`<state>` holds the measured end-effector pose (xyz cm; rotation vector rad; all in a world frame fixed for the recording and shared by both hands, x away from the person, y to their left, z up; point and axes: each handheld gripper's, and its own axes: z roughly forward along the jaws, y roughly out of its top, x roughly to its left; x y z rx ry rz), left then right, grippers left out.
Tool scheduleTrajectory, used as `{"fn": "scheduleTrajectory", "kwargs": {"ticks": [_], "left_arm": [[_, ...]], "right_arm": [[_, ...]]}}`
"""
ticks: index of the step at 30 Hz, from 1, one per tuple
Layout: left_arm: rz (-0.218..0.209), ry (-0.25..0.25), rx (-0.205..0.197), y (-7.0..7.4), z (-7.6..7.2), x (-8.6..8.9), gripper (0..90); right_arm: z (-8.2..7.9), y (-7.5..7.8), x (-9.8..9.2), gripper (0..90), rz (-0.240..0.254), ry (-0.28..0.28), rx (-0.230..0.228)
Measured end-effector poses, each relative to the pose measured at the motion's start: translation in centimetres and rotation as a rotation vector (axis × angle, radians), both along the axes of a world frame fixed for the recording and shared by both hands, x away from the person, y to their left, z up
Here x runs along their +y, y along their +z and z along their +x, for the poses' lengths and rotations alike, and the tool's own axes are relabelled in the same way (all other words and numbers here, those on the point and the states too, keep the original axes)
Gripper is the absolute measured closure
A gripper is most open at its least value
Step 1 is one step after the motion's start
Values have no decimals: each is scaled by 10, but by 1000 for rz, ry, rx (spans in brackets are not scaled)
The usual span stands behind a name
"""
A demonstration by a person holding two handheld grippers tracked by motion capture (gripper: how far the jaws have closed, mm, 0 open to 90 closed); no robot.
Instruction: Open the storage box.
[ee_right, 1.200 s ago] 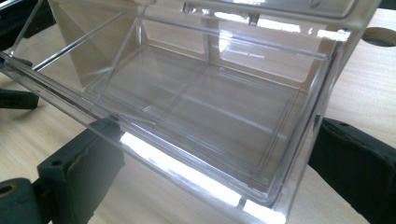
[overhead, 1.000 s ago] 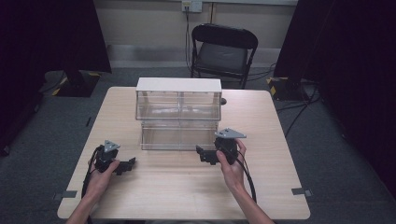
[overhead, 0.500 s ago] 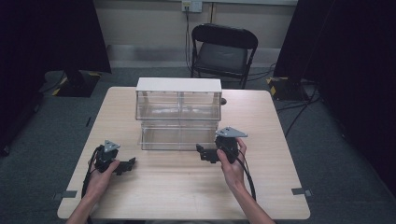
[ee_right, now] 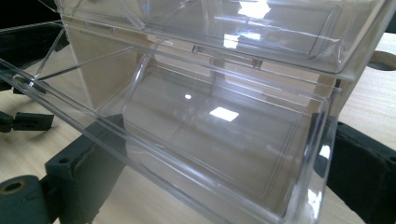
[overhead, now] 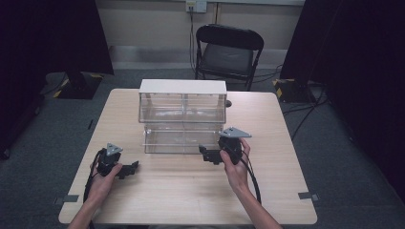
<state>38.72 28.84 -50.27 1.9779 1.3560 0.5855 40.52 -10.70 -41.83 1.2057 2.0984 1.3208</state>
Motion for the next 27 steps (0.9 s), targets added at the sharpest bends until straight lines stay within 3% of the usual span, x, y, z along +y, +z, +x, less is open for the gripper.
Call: {"fn": "scheduleTrajectory", "kwargs": {"ticks": [20, 27], "left_arm": [[-2, 0, 1, 0, 0, 0, 77], [0, 0, 1, 0, 0, 0, 76]], "right_arm": [[4, 3, -2, 65, 1, -35, -10], [6, 6, -2, 67, 18, -53, 15]]}}
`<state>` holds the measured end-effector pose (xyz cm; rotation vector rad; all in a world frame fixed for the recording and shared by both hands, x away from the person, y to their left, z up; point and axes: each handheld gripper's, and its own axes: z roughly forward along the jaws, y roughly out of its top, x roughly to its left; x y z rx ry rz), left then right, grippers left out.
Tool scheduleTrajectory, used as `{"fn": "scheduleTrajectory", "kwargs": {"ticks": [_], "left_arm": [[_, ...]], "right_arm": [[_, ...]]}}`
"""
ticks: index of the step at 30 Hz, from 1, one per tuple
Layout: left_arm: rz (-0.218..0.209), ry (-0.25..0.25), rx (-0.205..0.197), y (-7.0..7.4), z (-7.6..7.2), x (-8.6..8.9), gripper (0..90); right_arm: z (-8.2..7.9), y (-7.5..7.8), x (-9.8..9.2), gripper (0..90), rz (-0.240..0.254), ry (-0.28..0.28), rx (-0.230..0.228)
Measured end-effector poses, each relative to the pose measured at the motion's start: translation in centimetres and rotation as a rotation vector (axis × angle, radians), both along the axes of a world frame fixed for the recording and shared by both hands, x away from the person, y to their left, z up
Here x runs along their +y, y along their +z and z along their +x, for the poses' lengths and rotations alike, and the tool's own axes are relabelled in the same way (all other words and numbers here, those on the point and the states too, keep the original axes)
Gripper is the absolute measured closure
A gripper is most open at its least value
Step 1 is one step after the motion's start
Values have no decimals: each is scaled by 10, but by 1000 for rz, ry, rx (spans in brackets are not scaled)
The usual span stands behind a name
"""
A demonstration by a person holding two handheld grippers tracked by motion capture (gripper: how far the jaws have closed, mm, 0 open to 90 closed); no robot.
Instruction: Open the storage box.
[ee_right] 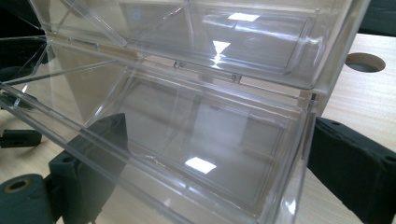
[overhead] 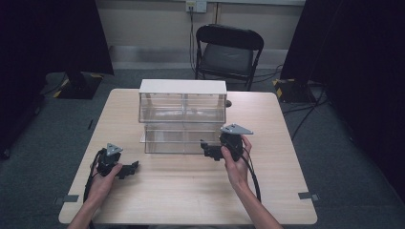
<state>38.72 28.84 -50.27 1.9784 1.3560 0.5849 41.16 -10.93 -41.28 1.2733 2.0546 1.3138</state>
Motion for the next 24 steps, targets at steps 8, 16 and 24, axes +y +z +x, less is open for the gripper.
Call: {"fn": "scheduleTrajectory", "kwargs": {"ticks": [8, 16, 24], "left_arm": [[0, 0, 0, 0, 0, 0, 77], [0, 0, 0, 0, 0, 0, 76], [0, 0, 0, 0, 0, 0, 77]], "right_arm": [[-1, 3, -1, 105, -16, -8, 4], [-3, 4, -3, 126, -3, -16, 6], [-4, 7, -7, 133, -6, -31, -8]]}}
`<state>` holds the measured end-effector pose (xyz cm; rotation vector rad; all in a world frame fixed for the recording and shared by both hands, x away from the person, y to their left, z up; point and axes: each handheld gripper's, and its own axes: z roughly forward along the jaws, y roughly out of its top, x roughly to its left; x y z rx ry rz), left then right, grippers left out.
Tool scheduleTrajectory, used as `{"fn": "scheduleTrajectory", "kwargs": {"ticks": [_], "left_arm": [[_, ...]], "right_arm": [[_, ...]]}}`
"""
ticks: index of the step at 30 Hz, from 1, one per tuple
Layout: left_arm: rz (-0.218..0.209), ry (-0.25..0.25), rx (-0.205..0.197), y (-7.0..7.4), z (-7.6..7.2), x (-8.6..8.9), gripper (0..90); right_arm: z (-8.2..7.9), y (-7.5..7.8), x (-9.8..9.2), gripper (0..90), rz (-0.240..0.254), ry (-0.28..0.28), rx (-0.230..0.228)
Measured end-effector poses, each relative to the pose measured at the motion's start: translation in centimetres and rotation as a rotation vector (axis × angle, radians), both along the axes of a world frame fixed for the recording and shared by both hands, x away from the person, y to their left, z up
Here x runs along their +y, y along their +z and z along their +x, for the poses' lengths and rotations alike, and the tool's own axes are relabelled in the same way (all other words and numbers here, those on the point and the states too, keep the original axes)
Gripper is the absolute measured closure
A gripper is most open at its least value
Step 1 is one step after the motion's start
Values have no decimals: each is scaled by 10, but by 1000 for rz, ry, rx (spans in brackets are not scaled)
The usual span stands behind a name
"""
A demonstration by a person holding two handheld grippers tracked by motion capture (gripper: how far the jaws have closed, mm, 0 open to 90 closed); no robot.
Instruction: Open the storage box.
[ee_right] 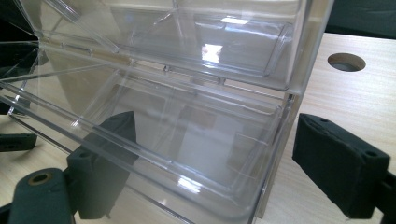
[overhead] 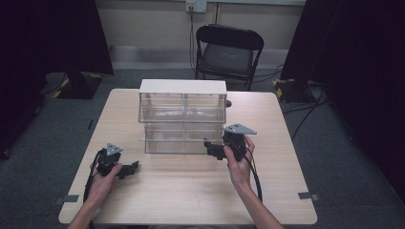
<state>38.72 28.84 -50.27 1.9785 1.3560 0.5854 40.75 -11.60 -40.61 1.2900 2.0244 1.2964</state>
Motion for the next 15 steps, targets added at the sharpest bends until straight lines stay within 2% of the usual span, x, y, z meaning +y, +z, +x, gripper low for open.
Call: {"fn": "scheduleTrajectory", "kwargs": {"ticks": [10, 15], "left_arm": [[-3, 1, 0, 0, 0, 0, 76], [-1, 0, 0, 0, 0, 0, 76]], "right_arm": [[2, 4, 0, 135, 12, 2, -14], [3, 5, 1, 135, 3, 9, -20]]}}
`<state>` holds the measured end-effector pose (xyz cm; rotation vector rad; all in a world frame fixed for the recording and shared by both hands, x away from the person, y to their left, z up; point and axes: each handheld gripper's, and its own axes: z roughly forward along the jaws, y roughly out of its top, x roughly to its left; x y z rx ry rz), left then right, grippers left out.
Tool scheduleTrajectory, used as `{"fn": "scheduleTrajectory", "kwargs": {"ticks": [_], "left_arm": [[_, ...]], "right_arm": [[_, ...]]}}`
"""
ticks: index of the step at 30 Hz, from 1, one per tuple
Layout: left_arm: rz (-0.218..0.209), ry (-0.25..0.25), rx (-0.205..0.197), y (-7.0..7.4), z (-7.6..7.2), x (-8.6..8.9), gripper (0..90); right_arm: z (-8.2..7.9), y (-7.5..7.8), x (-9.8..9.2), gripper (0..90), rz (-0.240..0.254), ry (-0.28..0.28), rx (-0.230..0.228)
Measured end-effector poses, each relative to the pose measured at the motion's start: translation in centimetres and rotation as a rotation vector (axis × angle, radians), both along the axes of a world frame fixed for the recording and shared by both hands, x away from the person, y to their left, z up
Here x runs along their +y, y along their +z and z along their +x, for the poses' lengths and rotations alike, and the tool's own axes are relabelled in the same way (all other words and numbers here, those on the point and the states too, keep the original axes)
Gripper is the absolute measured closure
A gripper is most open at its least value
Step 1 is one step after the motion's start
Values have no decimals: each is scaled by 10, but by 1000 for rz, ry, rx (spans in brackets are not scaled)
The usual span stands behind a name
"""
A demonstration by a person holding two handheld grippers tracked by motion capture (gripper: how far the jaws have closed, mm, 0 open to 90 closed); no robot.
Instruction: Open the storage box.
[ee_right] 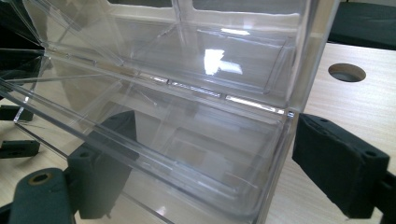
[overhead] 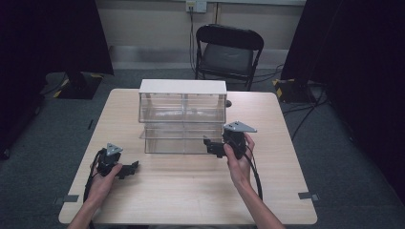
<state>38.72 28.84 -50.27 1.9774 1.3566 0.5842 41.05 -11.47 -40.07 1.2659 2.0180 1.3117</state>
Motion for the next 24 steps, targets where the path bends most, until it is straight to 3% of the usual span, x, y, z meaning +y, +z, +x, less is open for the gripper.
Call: {"fn": "scheduleTrajectory", "kwargs": {"ticks": [24], "left_arm": [[-2, 0, 0, 0, 0, 0, 77]], "right_arm": [[6, 10, 2, 134, 56, -4, -54]]}}
